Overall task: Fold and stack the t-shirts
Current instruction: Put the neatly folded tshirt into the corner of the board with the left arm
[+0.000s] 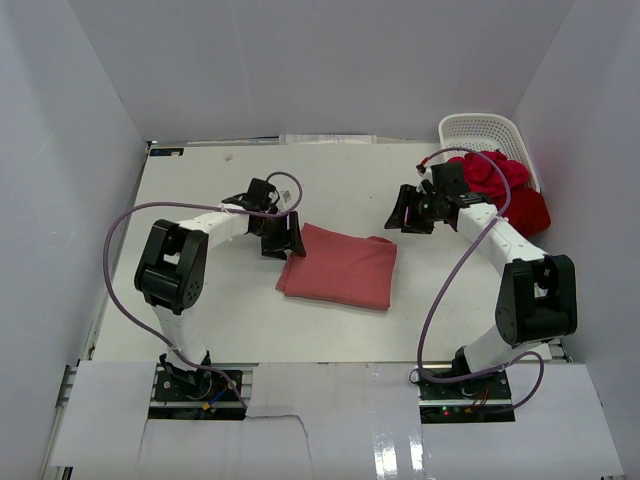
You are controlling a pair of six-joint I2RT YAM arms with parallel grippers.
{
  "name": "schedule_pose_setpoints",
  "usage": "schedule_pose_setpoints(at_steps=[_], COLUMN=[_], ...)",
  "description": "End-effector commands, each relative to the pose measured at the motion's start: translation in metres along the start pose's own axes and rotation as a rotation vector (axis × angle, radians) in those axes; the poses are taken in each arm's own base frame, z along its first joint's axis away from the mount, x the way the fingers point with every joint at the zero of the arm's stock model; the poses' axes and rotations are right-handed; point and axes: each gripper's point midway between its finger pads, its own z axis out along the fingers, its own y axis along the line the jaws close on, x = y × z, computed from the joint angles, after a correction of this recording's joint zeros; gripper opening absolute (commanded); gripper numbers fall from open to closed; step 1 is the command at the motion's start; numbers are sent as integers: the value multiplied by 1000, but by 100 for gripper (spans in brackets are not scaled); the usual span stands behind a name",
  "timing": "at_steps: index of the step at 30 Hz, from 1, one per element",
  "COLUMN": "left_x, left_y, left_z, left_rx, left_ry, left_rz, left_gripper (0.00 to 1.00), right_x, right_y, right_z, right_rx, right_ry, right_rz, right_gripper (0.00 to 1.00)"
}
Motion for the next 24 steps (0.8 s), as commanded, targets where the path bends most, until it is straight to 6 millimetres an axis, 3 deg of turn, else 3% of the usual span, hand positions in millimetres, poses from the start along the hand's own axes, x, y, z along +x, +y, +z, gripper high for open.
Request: schedule_pose_setpoints(at_steps=[1, 3, 4, 5, 8, 9, 12, 14, 15, 20, 21, 24], left_x=[-1, 1, -1, -10, -15, -29, -44, -49, -65, -102, -109, -143], left_y=[-2, 11, 20, 33, 55, 59, 77, 94, 108, 161, 166, 163], left_z=[2, 6, 7, 1, 2, -2, -8, -12, -23, -56, -61, -92], left_rx=[-9, -70, -123, -215, -264, -258, -276, -303, -326, -381, -397, -457], left_ry=[23, 41, 48, 44, 102, 79, 62, 70, 33, -66, -86, -198], left_rz=[35, 25, 15, 14, -8, -18, -32, -54, -71, -191, -201, -187], left_gripper=[69, 59, 35, 25, 14, 11, 0, 0, 0, 0, 7, 44], right_x=[3, 3, 5, 5, 6, 7, 9, 9, 10, 11, 11, 13], right_y=[7, 8, 8, 8, 8, 9, 8, 10, 10, 14, 15, 17], right_z=[-9, -9, -9, -9, -8, -8, -7, -6, -6, -4, -4, -2], right_rx=[-21, -28, -28, -30, -32, -35, -39, -43, -45, -53, -57, -58], right_ry=[-6, -8, -3, -5, -7, -6, 0, -1, 2, 9, 10, 17], right_rz=[-20, -22, -20, -19, -17, -17, -14, -15, -16, -24, -24, -30], right_gripper=[59, 59, 60, 59, 59, 59, 60, 60, 60, 60, 60, 60])
